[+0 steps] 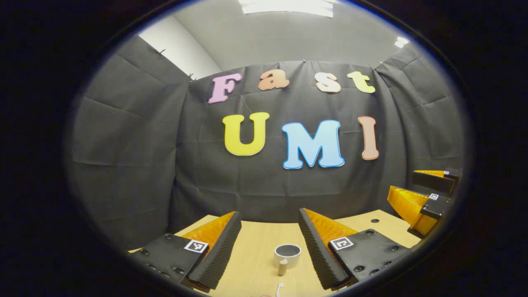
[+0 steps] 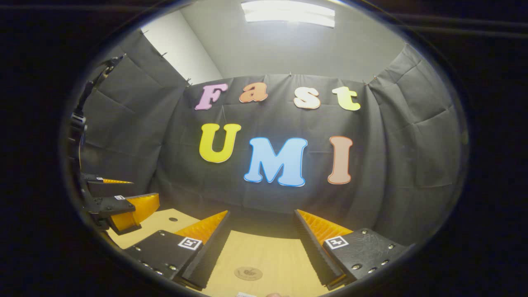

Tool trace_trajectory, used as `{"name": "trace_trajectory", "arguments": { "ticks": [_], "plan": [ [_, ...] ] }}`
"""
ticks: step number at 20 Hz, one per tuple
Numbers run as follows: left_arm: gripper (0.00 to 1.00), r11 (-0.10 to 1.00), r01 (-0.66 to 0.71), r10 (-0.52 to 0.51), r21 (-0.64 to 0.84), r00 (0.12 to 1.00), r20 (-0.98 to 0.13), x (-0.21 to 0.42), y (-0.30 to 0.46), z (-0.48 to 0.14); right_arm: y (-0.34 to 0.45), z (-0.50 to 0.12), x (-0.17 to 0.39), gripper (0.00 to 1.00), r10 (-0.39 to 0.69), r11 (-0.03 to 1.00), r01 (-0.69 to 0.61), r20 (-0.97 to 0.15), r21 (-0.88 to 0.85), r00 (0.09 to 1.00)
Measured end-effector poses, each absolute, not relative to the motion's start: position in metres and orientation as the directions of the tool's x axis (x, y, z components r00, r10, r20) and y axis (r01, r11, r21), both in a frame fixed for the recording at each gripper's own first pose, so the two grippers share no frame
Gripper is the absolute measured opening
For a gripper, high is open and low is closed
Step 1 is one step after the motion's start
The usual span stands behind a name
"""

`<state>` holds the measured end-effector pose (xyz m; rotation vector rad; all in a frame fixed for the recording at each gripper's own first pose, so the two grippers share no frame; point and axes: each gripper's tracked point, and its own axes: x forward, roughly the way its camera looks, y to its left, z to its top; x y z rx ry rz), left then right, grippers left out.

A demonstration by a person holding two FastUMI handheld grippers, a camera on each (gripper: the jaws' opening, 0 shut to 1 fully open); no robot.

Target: Put the toothbrush and toothpaste on the desktop into the cup, then pick up the cup and place it on the coaster on the desktop.

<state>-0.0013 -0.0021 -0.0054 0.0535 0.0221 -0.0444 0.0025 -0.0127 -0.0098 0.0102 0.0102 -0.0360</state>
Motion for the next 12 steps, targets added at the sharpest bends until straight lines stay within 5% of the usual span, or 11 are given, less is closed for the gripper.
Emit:
{"name": "trace_trajectory", "arguments": {
  "ticks": [7,12],
  "plan": [
    [1.00,0.989,0.115,-0.110,0.087,0.992,-0.063,-0.001,-0.010,-0.012,-0.016,-0.025,0.007,0.93,-0.047,0.998,0.049,-0.061,0.033,0.997],
    [1.00,0.978,0.191,-0.167,0.089,0.959,-0.228,-0.020,-0.014,-0.040,-0.007,-0.064,0.005,0.93,0.000,0.996,0.019,-0.226,0.084,0.974]
  ]
}}
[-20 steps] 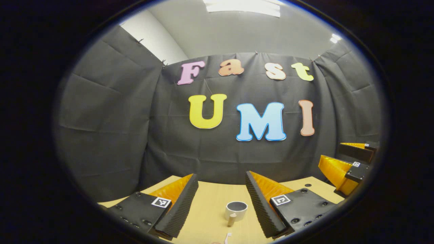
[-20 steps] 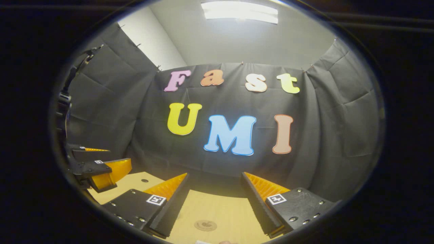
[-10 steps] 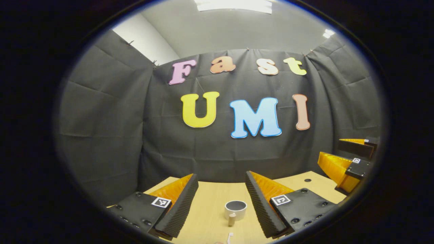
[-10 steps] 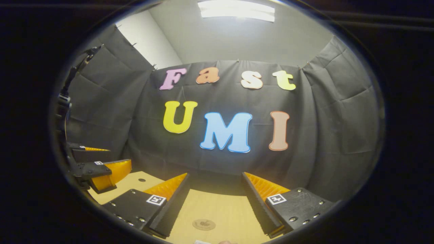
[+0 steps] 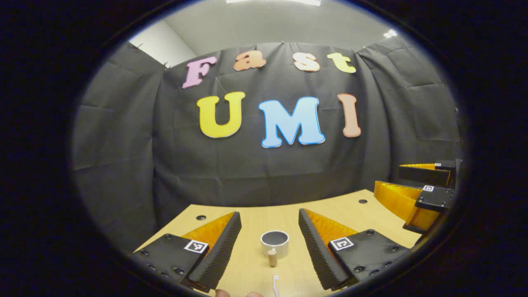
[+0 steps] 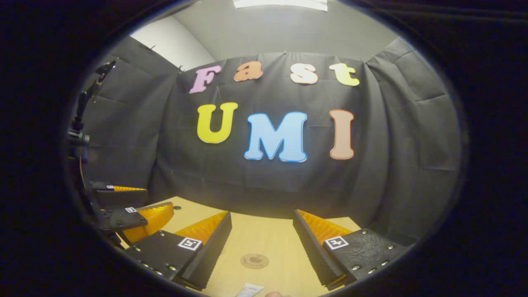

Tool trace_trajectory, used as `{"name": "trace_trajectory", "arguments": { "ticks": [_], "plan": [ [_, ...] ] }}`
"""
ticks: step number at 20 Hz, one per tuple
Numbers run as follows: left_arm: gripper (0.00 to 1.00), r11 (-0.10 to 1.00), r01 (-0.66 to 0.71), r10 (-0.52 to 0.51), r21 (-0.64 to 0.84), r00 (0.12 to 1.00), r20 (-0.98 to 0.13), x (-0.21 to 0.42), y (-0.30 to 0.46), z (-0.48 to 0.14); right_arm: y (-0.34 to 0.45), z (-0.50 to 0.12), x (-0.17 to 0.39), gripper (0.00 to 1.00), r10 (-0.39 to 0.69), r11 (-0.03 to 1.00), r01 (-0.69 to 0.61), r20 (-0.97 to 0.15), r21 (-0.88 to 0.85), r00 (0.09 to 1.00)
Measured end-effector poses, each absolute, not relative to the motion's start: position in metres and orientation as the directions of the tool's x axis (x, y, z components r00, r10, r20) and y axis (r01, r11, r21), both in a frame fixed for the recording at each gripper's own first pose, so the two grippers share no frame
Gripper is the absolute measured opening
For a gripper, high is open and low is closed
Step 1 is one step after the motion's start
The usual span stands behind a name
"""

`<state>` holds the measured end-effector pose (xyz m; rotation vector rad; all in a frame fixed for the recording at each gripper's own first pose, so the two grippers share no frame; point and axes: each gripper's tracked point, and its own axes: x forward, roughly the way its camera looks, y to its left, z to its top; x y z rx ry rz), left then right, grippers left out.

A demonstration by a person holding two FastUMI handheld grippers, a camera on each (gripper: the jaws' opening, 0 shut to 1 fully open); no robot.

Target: Put the toothbrush and toothpaste on the desktop into the cup, then pick up the cup and place it on the coaster on the desktop.

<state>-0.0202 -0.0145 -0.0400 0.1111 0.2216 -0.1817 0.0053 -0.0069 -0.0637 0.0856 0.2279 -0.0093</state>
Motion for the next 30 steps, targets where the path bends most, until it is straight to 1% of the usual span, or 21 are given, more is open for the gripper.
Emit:
{"name": "trace_trajectory", "arguments": {
  "ticks": [1,2,3,4,7,10,12,14,16,17,18,21,22,23,27,30],
  "plan": [
    [1.00,0.975,0.204,-0.175,0.088,0.948,-0.265,-0.025,-0.015,-0.045,-0.004,-0.072,0.003,0.93,0.010,0.995,0.016,-0.266,0.094,0.964],
    [0.83,0.972,0.219,-0.185,0.083,0.935,-0.304,-0.031,-0.016,-0.051,-0.002,-0.083,0.002,0.93,0.020,0.994,0.014,-0.310,0.107,0.950],
    [0.83,0.969,0.237,-0.197,0.076,0.917,-0.348,-0.037,-0.017,-0.058,0.001,-0.095,0.000,0.93,0.036,0.992,0.010,-0.358,0.126,0.933],
    [0.92,0.964,0.257,-0.210,0.070,0.896,-0.392,-0.045,-0.019,-0.064,0.004,-0.108,-0.003,0.93,0.053,0.989,0.008,-0.409,0.146,0.911],
    [0.92,0.952,0.305,-0.247,0.032,0.825,-0.507,-0.068,-0.022,-0.080,0.014,-0.143,-0.014,0.93,0.109,0.975,0.020,-0.551,0.223,0.828],
    [0.92,0.941,0.337,-0.257,0.011,0.738,-0.623,-0.091,-0.020,-0.093,0.023,-0.177,-0.027,0.93,0.150,0.958,0.056,-0.657,0.282,0.739],
    [0.92,0.942,0.335,-0.249,-0.011,0.677,-0.693,-0.104,-0.016,-0.102,0.023,-0.200,-0.040,0.95,0.156,0.952,0.092,-0.725,0.291,0.670],
    [0.92,0.951,0.303,-0.241,-0.059,0.609,-0.756,-0.105,-0.013,-0.129,0.025,-0.219,-0.045,0.95,0.154,0.955,0.113,-0.784,0.275,0.602],
    [0.92,0.959,0.268,-0.228,-0.094,0.530,-0.817,-0.110,-0.007,-0.155,0.024,-0.231,-0.056,0.95,0.156,0.957,0.124,-0.824,0.264,0.544],
    [1.00,0.962,0.253,-0.218,-0.101,0.492,-0.843,-0.112,-0.003,-0.163,0.028,-0.235,-0.058,0.95,0.160,0.956,0.132,-0.840,0.264,0.519],
    [0.92,0.964,0.244,-0.212,-0.107,0.458,-0.864,-0.115,0.000,-0.169,0.030,-0.238,-0.059,0.95,0.169,0.953,0.139,-0.852,0.270,0.495],
    [0.93,0.968,0.229,-0.182,-0.102,0.363,-0.914,-0.127,0.010,-0.189,0.037,-0.257,-0.065,0.95,0.189,0.943,0.180,-0.893,0.281,0.408],
    [1.00,0.970,0.222,-0.168,-0.099,0.319,-0.933,-0.131,0.013,-0.199,0.041,-0.264,-0.070,0.95,0.197,0.938,0.198,-0.909,0.283,0.367],
    [0.93,0.971,0.216,-0.159,-0.099,0.281,-0.947,-0.135,0.015,-0.205,0.043,-0.270,-0.073,0.95,0.201,0.937,0.211,-0.921,0.280,0.333],
    [0.94,0.975,0.199,-0.125,-0.096,0.137,-0.983,-0.152,0.027,-0.226,0.049,-0.291,-0.090,0.95,0.216,0.936,0.236,-0.955,0.262,0.205],
    [0.94,0.975,0.207,-0.097,-0.081,0.066,-0.993,-0.165,0.039,-0.241,0.057,-0.305,-0.103,0.95,0.234,0.937,0.238,-0.965,0.257,0.122]
  ]
}}
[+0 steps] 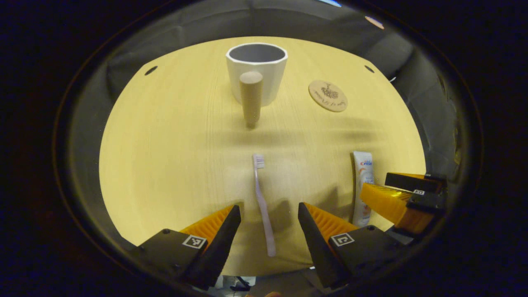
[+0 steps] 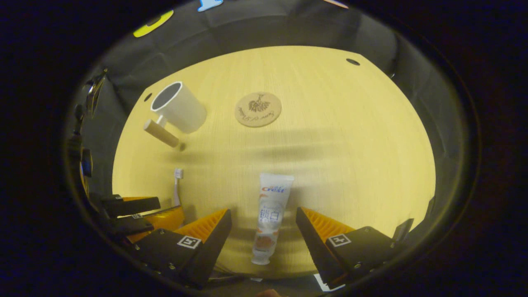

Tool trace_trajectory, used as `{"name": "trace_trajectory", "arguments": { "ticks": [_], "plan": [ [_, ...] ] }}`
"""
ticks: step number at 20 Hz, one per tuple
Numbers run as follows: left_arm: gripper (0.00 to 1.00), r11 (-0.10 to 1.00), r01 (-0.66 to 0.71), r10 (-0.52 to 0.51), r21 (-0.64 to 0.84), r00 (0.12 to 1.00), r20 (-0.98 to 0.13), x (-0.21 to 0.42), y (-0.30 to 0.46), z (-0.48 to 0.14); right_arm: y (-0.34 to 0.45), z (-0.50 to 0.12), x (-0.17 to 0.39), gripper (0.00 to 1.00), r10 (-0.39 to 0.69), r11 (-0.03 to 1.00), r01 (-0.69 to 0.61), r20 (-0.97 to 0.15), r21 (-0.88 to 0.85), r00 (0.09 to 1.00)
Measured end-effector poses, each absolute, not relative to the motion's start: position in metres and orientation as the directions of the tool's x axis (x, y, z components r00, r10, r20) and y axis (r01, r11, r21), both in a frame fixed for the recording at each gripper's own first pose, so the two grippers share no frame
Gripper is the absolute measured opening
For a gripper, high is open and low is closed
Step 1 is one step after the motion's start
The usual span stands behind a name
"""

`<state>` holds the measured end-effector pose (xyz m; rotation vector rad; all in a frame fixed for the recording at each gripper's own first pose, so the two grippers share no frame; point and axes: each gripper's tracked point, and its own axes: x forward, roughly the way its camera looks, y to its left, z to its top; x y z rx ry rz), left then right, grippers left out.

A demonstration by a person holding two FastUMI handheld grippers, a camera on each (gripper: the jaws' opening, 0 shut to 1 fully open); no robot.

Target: Put the toothbrush and toothpaste on the desktop into the cup, then pick up the cup and place it on the coaster on the desktop.

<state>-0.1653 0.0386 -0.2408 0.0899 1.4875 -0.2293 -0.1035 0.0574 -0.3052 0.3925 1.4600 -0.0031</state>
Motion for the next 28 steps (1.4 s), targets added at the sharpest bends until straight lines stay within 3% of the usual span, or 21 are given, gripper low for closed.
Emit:
{"name": "trace_trajectory", "arguments": {
  "ticks": [6,10,11,14,15,17,18,19,20,24,25,27,28],
  "plan": [
    [0.94,0.981,0.176,-0.079,-0.085,-0.040,-0.996,-0.185,0.045,-0.259,0.071,-0.321,-0.119,0.95,0.256,0.938,0.233,-0.966,0.256,0.027],
    [0.94,0.983,0.177,-0.041,-0.049,-0.048,-0.998,-0.183,0.052,-0.266,0.073,-0.330,-0.119,0.95,0.249,0.941,0.236,-0.968,0.244,0.009],
    [0.80,0.982,0.182,-0.034,-0.042,-0.046,-0.998,-0.180,0.053,-0.267,0.072,-0.330,-0.120,0.96,0.239,0.944,0.236,-0.971,0.232,0.000],
    [0.69,0.982,0.190,-0.005,-0.014,-0.043,-0.999,-0.177,0.058,-0.268,0.067,-0.334,-0.119,0.94,0.220,0.949,0.235,-0.975,0.211,-0.010],
    [0.51,0.983,0.185,-0.002,-0.009,-0.038,-0.999,-0.174,0.058,-0.268,0.064,-0.335,-0.119,0.86,0.208,0.952,0.235,-0.978,0.198,-0.018],
    [0.54,0.984,0.177,-0.003,-0.009,-0.030,-1.000,-0.174,0.056,-0.269,0.065,-0.335,-0.118,0.78,0.215,0.951,0.234,-0.976,0.204,-0.024],
    [0.39,0.983,0.183,-0.005,-0.010,-0.027,-1.000,-0.174,0.054,-0.268,0.059,-0.336,-0.119,0.78,0.191,0.954,0.239,-0.981,0.180,-0.026],
    [0.38,0.982,0.191,-0.004,-0.009,-0.027,-1.000,-0.175,0.053,-0.267,0.059,-0.337,-0.119,0.55,0.187,0.954,0.245,-0.982,0.175,-0.028],
    [0.26,0.978,0.208,-0.007,-0.012,-0.023,-1.000,-0.175,0.052,-0.268,0.058,-0.338,-0.121,0.55,0.187,0.954,0.244,-0.982,0.175,-0.026],
    [0.22,0.972,0.235,-0.016,-0.017,-0.007,-1.000,-0.173,0.052,-0.267,0.053,-0.339,-0.119,0.44,0.199,0.947,0.266,-0.979,0.182,-0.037],
    [0.16,0.971,0.237,-0.019,-0.020,-0.004,-1.000,-0.172,0.053,-0.267,0.055,-0.333,-0.122,0.31,0.212,0.943,0.268,-0.977,0.198,-0.026],
    [0.11,0.971,0.237,-0.030,-0.026,0.017,-0.999,-0.172,0.051,-0.267,0.055,-0.336,-0.121,0.31,0.228,0.936,0.276,-0.974,0.219,0.000],
    [0.12,0.970,0.242,-0.043,-0.035,0.028,-0.999,-0.172,0.052,-0.267,0.058,-0.337,-0.121,0.27,0.245,0.926,0.292,-0.969,0.238,0.013]
  ]
}}
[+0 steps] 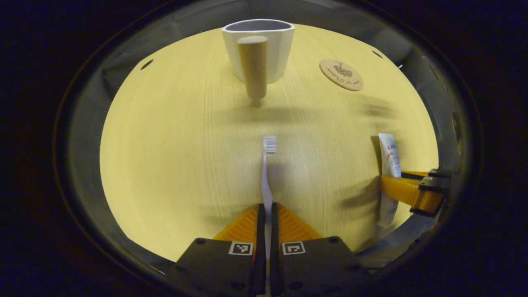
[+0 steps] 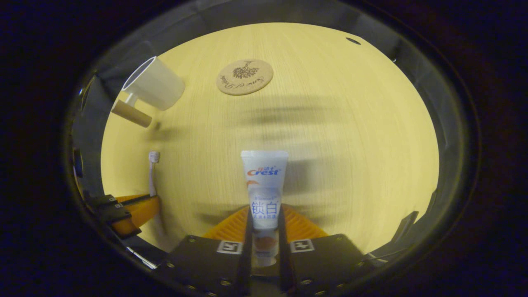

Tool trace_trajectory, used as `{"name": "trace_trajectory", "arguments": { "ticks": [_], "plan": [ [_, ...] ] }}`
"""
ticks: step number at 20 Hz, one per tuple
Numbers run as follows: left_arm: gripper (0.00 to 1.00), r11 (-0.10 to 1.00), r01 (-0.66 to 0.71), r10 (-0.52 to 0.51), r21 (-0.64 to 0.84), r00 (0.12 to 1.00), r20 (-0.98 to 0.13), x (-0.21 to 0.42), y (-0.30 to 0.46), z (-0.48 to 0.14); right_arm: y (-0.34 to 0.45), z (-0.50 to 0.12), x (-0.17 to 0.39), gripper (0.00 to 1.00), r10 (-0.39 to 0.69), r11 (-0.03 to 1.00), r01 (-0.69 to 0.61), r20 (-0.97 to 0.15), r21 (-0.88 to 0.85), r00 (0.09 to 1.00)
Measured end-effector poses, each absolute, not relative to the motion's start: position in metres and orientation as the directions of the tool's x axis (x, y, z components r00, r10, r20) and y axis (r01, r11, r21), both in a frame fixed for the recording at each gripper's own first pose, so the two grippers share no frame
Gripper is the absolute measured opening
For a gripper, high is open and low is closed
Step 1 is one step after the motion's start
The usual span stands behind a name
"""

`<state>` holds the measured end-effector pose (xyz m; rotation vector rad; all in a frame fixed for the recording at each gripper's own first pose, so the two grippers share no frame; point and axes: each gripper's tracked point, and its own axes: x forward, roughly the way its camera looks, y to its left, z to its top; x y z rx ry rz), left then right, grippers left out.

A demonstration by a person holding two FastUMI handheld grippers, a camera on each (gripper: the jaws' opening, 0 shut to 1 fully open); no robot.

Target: Put the toothbrush and toothpaste on the desktop into the cup, then pick up the cup and place it on the coaster on the desktop.

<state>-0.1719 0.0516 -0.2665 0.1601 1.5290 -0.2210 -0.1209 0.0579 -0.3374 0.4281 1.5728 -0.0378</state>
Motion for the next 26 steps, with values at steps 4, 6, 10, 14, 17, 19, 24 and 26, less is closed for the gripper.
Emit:
{"name": "trace_trajectory", "arguments": {
  "ticks": [4,6,10,14,17,19,24,26],
  "plan": [
    [0.11,0.967,0.248,-0.088,-0.065,0.083,-0.993,-0.172,0.051,-0.263,0.057,-0.332,-0.120,0.22,0.287,0.909,0.298,-0.956,0.290,0.054],
    [0.11,0.966,0.235,-0.133,-0.105,0.110,-0.985,-0.174,0.048,-0.262,0.062,-0.330,-0.118,0.22,0.338,0.886,0.307,-0.938,0.347,0.085],
    [0.11,0.966,0.196,-0.208,-0.170,0.193,-0.959,-0.172,0.042,-0.249,0.060,-0.317,-0.112,0.22,0.369,0.858,0.317,-0.915,0.404,0.164],
    [0.11,0.964,0.156,-0.252,-0.215,0.284,-0.925,-0.170,0.041,-0.226,0.059,-0.295,-0.101,0.22,0.373,0.851,0.292,-0.894,0.437,0.249],
    [0.11,0.962,0.143,-0.271,-0.234,0.364,-0.891,-0.163,0.044,-0.203,0.058,-0.277,-0.092,0.22,0.368,0.856,0.256,-0.877,0.450,0.309],
    [0.11,0.960,0.146,-0.281,-0.241,0.424,-0.861,-0.160,0.053,-0.195,0.056,-0.264,-0.085,0.22,0.360,0.863,0.223,-0.862,0.452,0.356],
    [0.11,0.947,0.141,-0.317,-0.289,0.571,-0.757,-0.146,0.071,-0.166,0.055,-0.232,-0.069,0.22,0.354,0.871,0.157,-0.817,0.465,0.456],
    [0.11,0.948,0.145,-0.312,-0.285,0.617,-0.723,-0.141,0.081,-0.159,0.056,-0.219,-0.061,0.22,0.350,0.874,0.132,-0.794,0.468,0.497]
  ]
}}
